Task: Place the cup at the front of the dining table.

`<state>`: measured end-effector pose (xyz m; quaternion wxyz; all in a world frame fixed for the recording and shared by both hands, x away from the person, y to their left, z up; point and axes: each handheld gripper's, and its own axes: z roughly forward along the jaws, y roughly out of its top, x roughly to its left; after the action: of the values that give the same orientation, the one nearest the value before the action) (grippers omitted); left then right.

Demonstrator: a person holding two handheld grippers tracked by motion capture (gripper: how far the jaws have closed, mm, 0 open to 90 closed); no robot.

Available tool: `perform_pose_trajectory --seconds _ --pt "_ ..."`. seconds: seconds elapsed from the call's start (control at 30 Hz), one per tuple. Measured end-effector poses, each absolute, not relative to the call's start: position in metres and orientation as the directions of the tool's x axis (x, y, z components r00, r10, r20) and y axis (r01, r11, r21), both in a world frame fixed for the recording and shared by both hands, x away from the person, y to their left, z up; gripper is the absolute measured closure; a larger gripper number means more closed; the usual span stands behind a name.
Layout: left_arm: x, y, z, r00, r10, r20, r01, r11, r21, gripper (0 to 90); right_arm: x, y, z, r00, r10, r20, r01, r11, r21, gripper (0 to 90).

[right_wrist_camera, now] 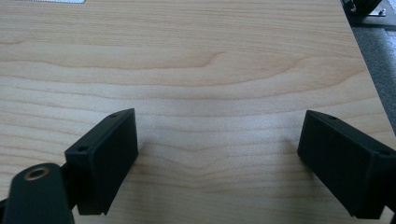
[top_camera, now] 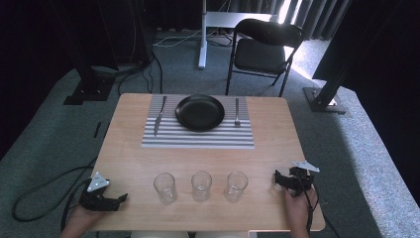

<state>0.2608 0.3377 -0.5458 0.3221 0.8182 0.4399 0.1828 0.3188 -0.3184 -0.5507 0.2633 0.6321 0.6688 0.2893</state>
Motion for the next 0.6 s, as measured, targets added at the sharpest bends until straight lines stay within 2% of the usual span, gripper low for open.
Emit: perform_pose_trajectory --seconds 0.13,0.6 --pt "0.26 0.337 -0.545 0.578 0.816 0.01 0.592 -0.428 0.683 5.3 0.319 -0.318 -0.551 -0.062 0.998 0.013 0.693 0.033 0.72 11.6" --pt "0.259 0.338 -0.534 0.591 0.807 -0.009 0.579 -0.416 0.701 5.4 0.319 -0.318 -0.551 -0.062 0.998 0.014 0.693 0.033 0.72 11.6"
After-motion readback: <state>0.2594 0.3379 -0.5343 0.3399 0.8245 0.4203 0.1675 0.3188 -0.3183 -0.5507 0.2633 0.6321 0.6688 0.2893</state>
